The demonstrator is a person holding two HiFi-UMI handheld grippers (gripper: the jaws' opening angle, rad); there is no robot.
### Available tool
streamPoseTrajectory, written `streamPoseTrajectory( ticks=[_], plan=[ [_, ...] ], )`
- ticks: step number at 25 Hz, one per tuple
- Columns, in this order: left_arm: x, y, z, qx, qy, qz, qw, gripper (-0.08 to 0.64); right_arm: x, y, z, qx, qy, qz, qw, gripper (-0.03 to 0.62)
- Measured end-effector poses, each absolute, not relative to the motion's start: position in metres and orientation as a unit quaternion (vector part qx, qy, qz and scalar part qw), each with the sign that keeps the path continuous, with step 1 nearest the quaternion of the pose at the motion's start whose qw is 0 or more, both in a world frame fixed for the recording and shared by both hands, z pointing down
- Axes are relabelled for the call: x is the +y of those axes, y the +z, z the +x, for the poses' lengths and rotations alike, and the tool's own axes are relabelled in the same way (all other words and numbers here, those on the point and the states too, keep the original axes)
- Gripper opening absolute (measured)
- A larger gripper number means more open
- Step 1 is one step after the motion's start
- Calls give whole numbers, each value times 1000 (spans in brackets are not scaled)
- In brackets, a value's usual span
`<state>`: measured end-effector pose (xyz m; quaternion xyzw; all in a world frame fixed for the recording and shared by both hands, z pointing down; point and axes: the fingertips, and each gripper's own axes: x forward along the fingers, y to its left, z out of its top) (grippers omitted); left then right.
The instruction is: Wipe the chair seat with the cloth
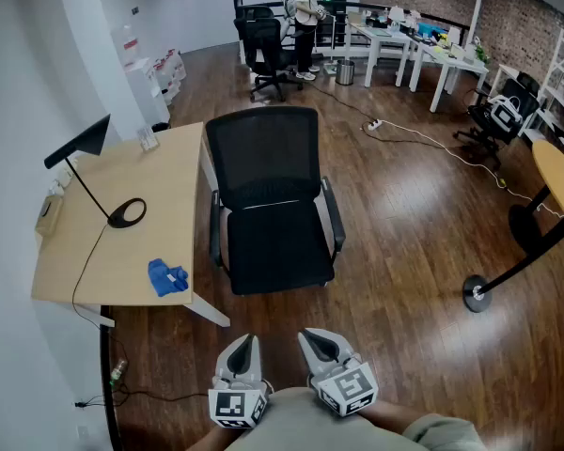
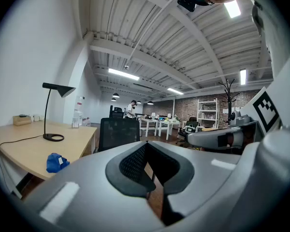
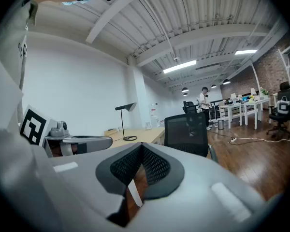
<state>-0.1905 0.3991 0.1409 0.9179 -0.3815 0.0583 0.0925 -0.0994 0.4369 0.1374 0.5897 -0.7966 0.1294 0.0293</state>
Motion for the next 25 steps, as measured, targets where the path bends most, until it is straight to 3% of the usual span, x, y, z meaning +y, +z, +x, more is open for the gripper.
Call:
streamPoseTrajectory(
  ticks=[13,25],
  plan=[
    [418,140,-130,-398,71,911,77,5,451,139,-40,-808,126,575,8,0],
    [399,148,-128,-435,76,893,84,5,426,153,-29,-820,142,555,10,0]
  ],
)
